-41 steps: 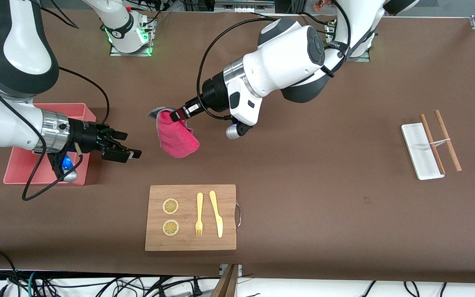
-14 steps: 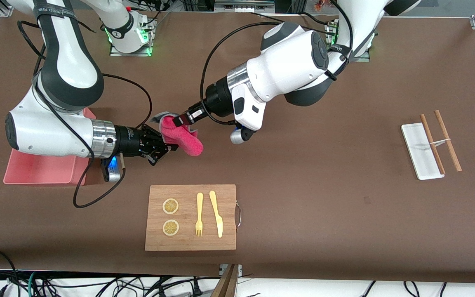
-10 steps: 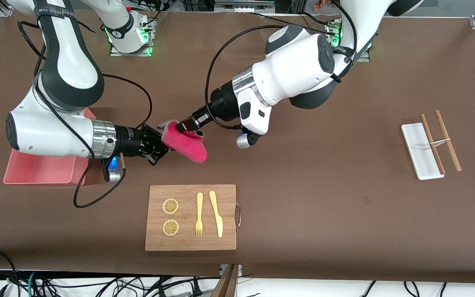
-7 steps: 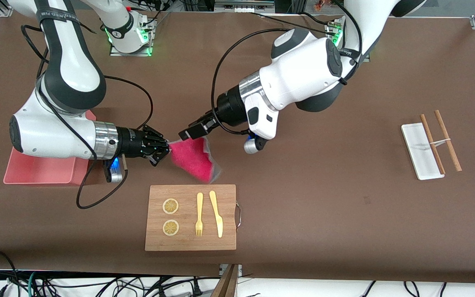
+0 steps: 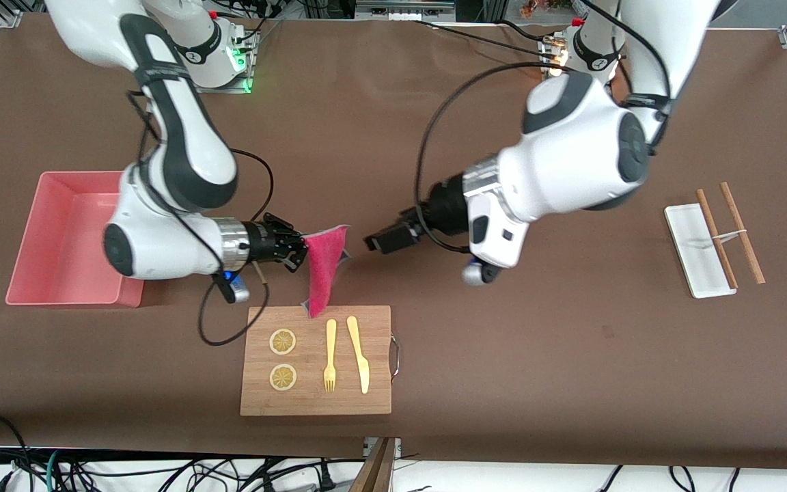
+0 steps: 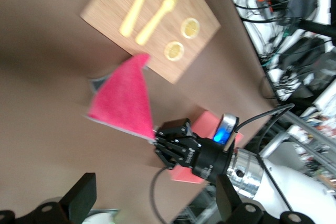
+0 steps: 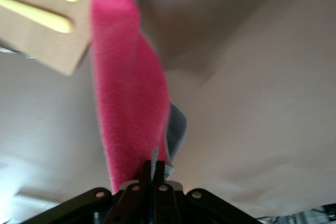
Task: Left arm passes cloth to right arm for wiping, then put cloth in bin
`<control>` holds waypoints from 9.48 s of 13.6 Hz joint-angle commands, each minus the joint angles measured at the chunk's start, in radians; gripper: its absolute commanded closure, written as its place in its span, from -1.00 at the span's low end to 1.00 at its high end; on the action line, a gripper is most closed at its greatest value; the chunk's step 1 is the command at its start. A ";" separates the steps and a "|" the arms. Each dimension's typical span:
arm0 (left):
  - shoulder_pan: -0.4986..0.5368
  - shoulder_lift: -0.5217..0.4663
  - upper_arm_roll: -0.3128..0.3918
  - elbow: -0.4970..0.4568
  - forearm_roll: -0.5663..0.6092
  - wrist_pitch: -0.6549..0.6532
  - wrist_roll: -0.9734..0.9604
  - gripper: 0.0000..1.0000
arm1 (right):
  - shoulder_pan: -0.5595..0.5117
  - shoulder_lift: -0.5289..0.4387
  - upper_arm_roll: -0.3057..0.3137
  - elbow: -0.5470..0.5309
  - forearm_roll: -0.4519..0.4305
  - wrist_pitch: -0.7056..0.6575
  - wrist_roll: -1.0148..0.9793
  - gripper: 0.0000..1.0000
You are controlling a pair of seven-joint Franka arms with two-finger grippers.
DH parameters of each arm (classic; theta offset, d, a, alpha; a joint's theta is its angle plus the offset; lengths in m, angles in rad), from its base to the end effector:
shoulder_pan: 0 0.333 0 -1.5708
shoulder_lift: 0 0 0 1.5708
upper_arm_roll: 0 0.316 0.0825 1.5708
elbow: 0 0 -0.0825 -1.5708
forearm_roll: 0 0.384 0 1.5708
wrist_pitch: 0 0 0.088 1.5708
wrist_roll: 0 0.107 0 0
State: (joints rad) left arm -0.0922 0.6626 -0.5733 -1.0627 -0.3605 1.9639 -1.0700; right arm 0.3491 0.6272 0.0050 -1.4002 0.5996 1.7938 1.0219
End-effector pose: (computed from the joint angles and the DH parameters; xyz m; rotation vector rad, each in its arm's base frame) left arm 0.6580 -0.3604 0.5330 2.2954 0.7759 -0.3746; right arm 0.6409 0.2873 0.3342 -2.4876 1.1639 0.7596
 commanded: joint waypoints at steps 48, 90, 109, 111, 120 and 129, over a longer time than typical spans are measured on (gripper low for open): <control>-0.075 -0.669 0.676 -0.640 0.371 -0.425 0.914 -1.00 | -0.093 0.029 -0.025 -0.026 -0.772 -0.291 -0.582 1.00; -0.051 -0.637 0.632 -0.543 0.353 -0.485 0.920 -1.00 | -0.174 0.026 -0.083 0.116 -0.695 -0.509 -0.830 1.00; -0.054 -0.638 0.613 -0.536 0.350 -0.484 0.917 -1.00 | -0.190 -0.046 -0.514 0.317 -0.768 -0.720 -1.540 1.00; -0.054 -0.638 0.613 -0.536 0.350 -0.484 0.917 -1.00 | -0.190 -0.030 -0.513 0.253 -0.765 -0.670 -1.539 1.00; -0.054 -0.638 0.613 -0.536 0.350 -0.484 0.917 -1.00 | -0.246 0.055 -0.511 0.040 -0.653 -0.398 -1.544 1.00; -0.054 -0.638 0.613 -0.536 0.350 -0.484 0.917 -1.00 | -0.262 0.128 -0.493 -0.072 -0.511 -0.182 -1.545 -0.52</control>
State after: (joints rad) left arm -0.1444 0.0191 0.0389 -1.6202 0.0005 1.4893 -0.1611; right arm 0.0952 0.7799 -0.4960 -1.4506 0.0516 1.5979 -0.5090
